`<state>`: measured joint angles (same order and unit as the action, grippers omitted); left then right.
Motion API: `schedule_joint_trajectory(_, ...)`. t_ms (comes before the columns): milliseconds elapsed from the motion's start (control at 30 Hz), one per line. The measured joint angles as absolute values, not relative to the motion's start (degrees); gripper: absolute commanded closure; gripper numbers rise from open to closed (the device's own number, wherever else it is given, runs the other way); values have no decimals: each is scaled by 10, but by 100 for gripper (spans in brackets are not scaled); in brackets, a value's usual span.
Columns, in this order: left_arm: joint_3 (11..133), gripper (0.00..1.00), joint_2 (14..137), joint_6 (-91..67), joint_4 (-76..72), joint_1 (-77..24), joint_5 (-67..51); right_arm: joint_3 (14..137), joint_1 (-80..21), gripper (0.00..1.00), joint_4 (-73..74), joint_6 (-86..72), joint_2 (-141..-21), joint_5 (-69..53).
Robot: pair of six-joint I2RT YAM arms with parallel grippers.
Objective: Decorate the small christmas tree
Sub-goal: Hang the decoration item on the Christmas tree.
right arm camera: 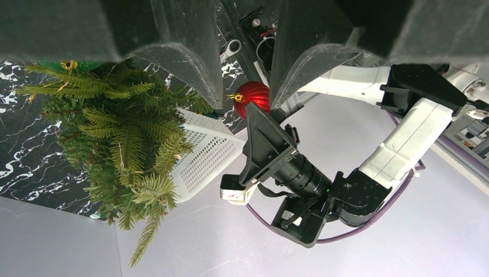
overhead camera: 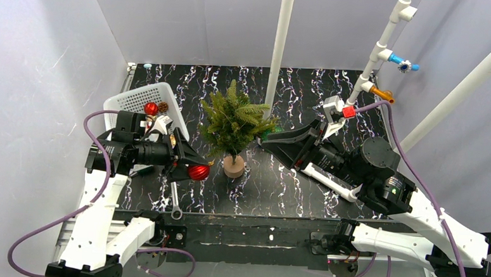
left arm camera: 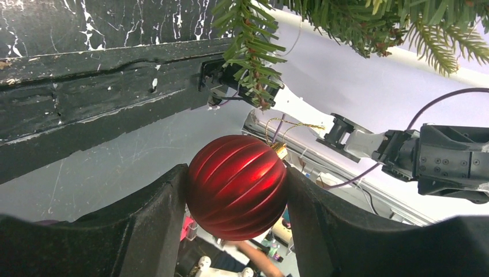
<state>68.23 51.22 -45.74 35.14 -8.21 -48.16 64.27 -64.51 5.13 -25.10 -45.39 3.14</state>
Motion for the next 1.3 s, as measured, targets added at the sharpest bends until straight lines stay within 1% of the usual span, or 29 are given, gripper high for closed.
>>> schedule_joint_trajectory(433,670,100,511,-459,352,-64,-455,643,-645,57,60,-251,-452,36)
schedule_joint_trajectory(1300,670,100,511,-475,329,-52,-442,643,-645,57,60,-251,-443,44)
